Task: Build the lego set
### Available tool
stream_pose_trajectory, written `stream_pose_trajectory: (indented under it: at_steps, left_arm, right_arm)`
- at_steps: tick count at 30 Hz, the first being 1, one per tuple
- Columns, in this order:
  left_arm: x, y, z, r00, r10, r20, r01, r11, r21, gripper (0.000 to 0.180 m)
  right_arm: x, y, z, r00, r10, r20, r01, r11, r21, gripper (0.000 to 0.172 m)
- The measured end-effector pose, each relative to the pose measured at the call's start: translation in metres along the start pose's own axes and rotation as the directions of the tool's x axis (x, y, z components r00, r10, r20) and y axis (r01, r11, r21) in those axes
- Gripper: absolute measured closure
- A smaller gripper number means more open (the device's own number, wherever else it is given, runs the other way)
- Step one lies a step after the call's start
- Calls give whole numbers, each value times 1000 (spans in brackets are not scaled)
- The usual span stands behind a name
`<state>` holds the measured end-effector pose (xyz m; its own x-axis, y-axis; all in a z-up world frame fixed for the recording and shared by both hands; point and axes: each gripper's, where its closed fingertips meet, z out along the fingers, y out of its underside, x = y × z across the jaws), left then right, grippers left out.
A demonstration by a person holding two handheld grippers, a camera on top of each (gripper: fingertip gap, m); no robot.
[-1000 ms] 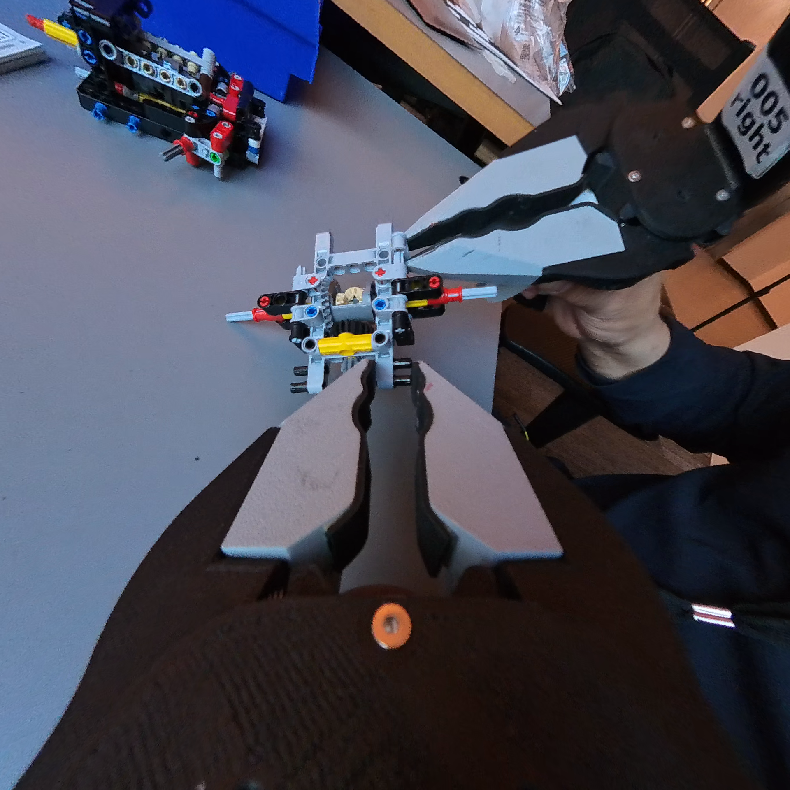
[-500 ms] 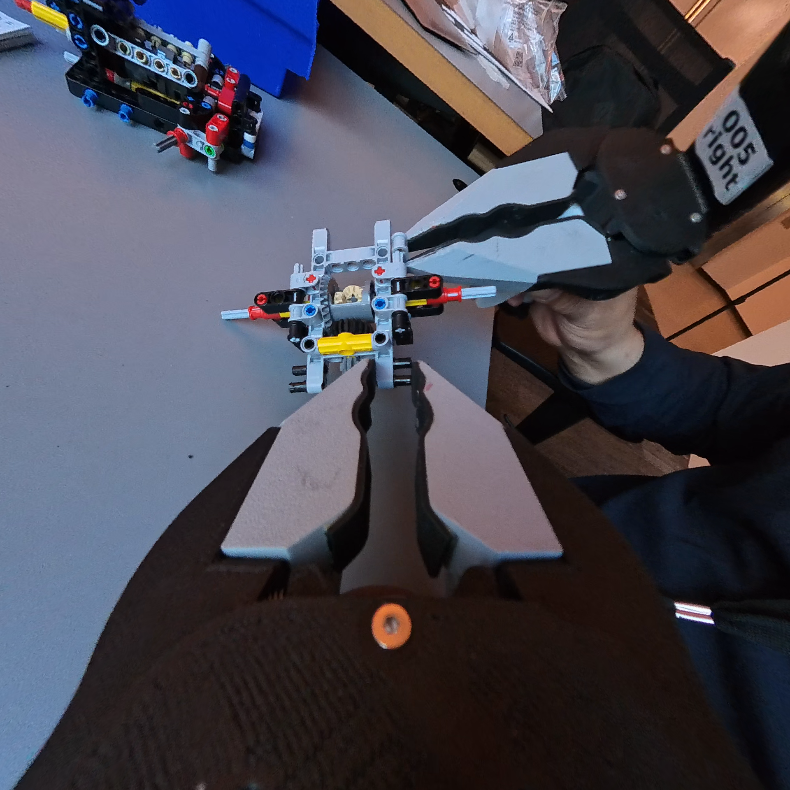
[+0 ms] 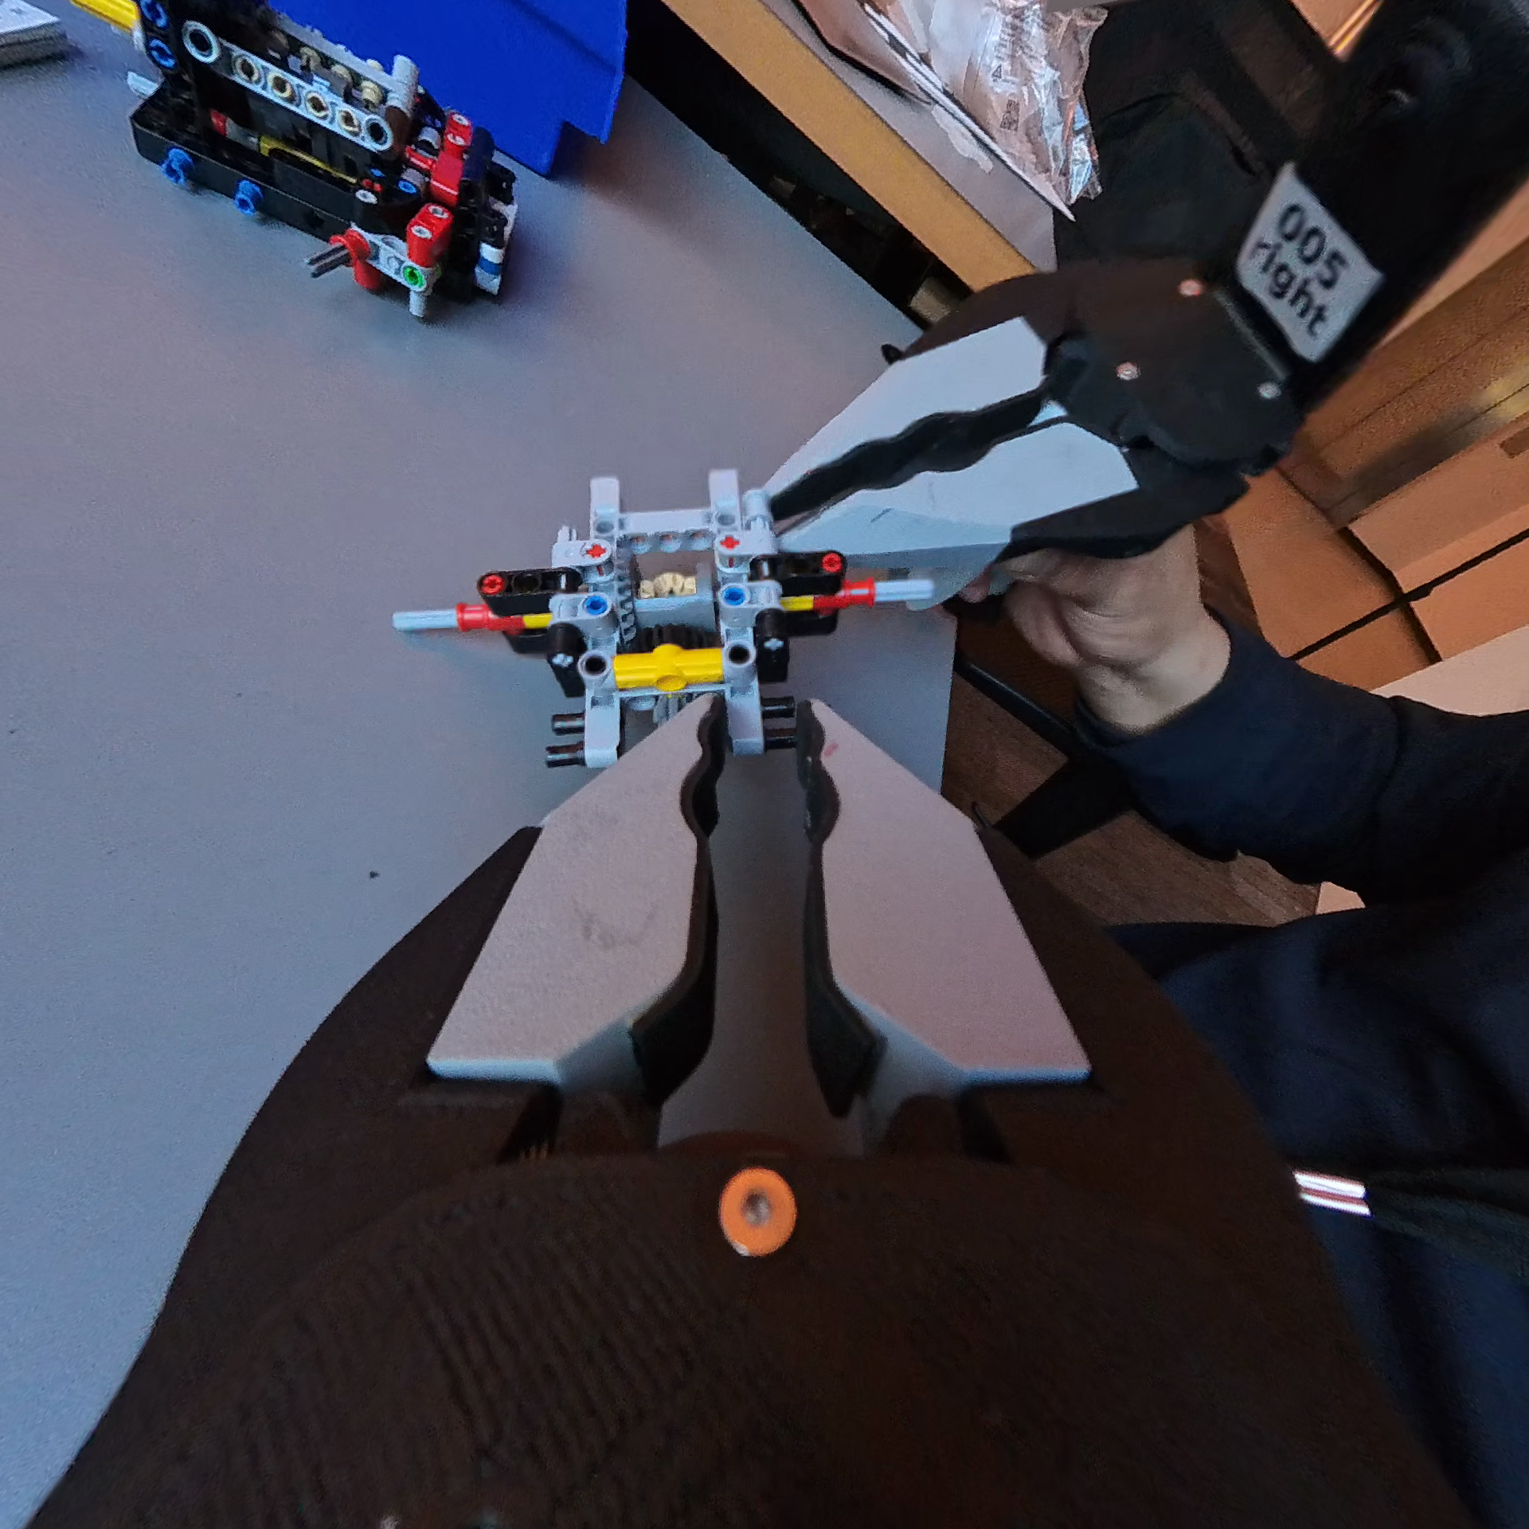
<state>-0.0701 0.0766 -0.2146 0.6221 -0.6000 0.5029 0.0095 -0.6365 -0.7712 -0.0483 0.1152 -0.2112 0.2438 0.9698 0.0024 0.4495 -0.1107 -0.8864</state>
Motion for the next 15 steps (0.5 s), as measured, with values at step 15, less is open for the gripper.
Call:
stream_pose_trajectory:
  at_steps: [15]
  left_arm:
    - [-4, -3, -1, 999, -52, -13, 52, 999, 14, 166]
  right_arm:
    - [0, 4, 3, 964, 221, 150, -222, 975, -9, 168]
